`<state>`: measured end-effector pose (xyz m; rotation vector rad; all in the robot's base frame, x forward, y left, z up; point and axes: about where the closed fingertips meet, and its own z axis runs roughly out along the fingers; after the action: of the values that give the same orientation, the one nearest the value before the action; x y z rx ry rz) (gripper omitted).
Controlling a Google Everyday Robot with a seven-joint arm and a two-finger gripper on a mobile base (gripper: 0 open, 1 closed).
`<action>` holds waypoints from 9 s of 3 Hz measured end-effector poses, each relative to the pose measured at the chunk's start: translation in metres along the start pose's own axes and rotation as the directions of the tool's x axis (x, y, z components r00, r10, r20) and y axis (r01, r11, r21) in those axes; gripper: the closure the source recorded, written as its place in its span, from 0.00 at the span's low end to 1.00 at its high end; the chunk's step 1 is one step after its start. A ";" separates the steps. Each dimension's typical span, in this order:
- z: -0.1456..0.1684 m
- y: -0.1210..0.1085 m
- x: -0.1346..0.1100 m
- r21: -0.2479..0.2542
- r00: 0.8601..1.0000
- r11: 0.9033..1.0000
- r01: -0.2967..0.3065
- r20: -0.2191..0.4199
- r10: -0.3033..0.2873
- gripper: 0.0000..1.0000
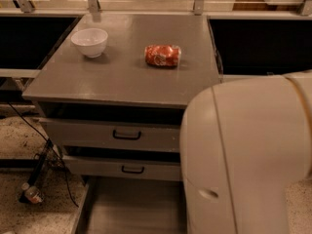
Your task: Pick rxbar chocolate from bottom drawer and place on counter
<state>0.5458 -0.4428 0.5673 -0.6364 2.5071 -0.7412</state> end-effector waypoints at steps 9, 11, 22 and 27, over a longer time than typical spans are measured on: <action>-0.060 -0.104 -0.044 -0.393 0.894 0.919 -0.039 0.397 0.207 1.00; -0.153 -0.118 -0.042 -0.385 0.736 0.910 0.155 0.660 0.154 1.00; -0.253 -0.106 -0.232 -0.298 0.532 0.873 0.385 0.845 0.054 1.00; -0.345 -0.067 -0.250 -0.211 0.319 0.811 0.545 0.947 0.032 1.00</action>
Offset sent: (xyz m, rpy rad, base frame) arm -0.0048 -0.0162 0.0086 0.5455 0.0831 0.2511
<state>0.5819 -0.2256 0.9381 -1.2570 1.4175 0.2792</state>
